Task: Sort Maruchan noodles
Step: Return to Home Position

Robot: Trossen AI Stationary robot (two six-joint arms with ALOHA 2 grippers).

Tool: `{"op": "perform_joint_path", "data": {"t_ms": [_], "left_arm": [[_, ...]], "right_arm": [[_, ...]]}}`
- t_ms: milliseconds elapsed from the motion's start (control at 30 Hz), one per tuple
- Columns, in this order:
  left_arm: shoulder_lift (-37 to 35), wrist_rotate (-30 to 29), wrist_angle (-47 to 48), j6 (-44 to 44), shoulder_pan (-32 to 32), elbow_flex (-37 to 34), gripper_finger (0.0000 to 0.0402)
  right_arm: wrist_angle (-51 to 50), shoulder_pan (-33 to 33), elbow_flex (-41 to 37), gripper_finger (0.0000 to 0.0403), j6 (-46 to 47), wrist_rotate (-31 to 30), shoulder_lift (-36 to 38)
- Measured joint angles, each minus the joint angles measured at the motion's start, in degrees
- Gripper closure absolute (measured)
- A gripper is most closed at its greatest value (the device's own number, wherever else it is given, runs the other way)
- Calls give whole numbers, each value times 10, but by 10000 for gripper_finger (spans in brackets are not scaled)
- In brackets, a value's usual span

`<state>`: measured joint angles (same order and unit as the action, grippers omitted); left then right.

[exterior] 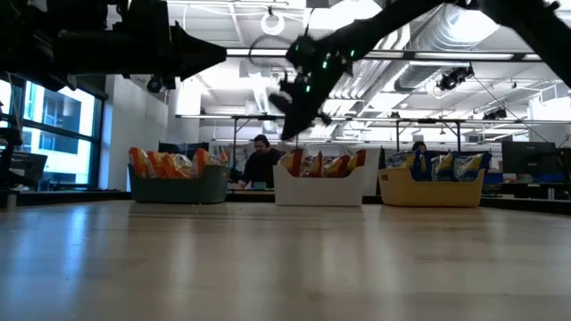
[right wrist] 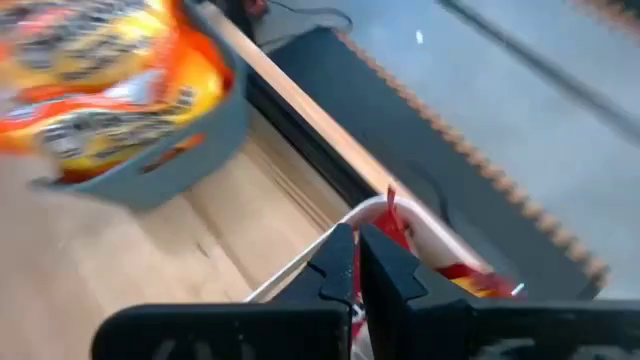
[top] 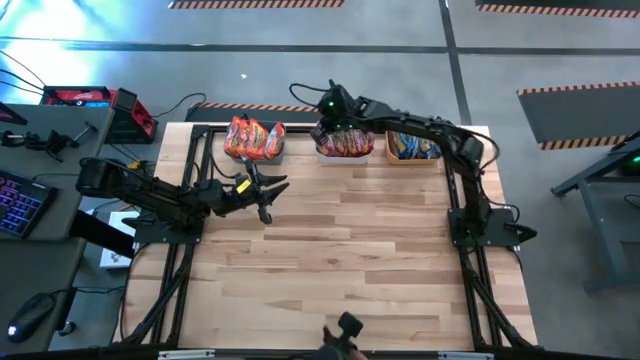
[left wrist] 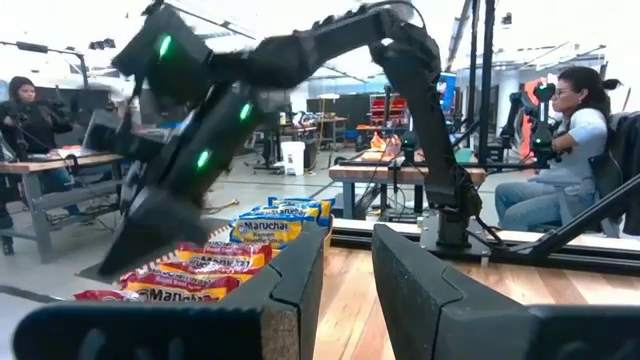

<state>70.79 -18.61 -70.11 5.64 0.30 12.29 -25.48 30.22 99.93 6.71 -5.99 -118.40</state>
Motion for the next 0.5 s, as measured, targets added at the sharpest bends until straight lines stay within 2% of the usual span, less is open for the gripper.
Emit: {"op": "perform_joint_path", "data": {"t_ms": [133, 333, 500], "left_arm": [[0, 1, 0, 0, 0, 0, 323], [0, 1, 0, 6, -9, 0, 323], [0, -1, 0, 16, -11, 0, 323]], "right_arm": [[26, -28, -59, 403, -80, -10, 45], [267, -29, -249, 403, -82, 48, 67], [392, -18, -326, 403, -68, 65, 64]]}}
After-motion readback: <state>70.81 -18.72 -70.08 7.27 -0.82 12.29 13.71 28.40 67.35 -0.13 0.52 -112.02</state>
